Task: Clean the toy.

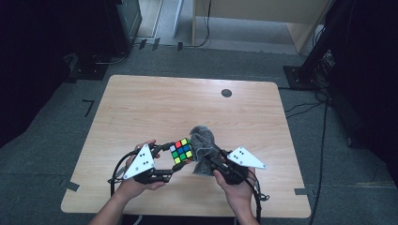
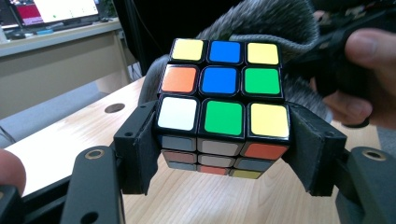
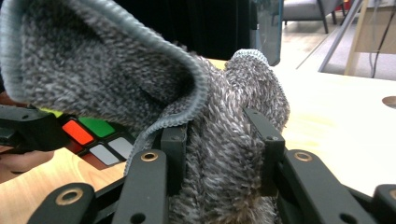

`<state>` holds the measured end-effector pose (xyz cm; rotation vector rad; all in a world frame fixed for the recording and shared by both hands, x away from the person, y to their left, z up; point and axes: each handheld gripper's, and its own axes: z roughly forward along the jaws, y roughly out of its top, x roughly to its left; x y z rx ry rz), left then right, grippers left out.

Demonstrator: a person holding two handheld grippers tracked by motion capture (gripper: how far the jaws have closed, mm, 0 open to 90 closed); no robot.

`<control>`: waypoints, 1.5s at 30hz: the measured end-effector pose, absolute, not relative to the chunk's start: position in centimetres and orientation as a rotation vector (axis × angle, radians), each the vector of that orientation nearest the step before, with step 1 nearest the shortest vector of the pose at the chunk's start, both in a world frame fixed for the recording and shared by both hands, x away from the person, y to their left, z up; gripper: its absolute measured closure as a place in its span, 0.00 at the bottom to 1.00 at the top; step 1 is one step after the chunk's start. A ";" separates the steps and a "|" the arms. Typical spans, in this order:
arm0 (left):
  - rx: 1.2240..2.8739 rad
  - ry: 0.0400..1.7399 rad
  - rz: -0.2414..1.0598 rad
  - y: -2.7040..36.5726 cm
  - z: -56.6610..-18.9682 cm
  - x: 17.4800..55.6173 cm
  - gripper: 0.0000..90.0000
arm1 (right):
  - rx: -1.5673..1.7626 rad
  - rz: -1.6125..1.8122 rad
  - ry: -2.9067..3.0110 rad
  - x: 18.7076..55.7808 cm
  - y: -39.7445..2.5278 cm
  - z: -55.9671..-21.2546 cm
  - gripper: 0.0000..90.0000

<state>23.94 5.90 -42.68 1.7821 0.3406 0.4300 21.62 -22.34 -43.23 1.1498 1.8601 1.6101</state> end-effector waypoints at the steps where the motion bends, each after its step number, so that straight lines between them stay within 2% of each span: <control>1: 1.789 0.341 0.436 5.9 -42.7 24.0 0.38 | 1.141 1.625 1.848 21.6 -22.5 -43.0 0.72; 8: 1.809 0.325 0.416 5.2 -43.0 23.7 0.38 | 1.044 1.750 1.787 20.4 -22.1 -41.5 0.71; 18: 1.728 0.365 0.364 6.9 -41.9 24.3 0.38 | 1.190 1.609 1.874 21.8 -22.3 -43.6 0.73; 27: 1.800 0.327 0.340 5.8 -42.3 24.1 0.38 | 1.013 1.742 1.787 20.2 -22.2 -40.6 0.70; 32: 1.761 0.340 0.303 6.4 -42.0 24.2 0.38 | 1.039 1.697 1.832 20.9 -21.5 -42.0 0.69; 37: 1.671 0.389 0.273 7.7 -41.4 24.7 0.38 | 1.150 1.495 1.902 22.5 -22.6 -43.9 0.69; 40: 1.648 0.409 0.253 8.1 -41.4 25.0 0.38 | 1.163 1.533 1.883 22.7 -23.0 -43.9 0.70; 45: 1.661 0.390 0.263 7.3 -41.6 24.6 0.38 | 1.040 1.620 1.915 21.6 -20.9 -43.3 0.72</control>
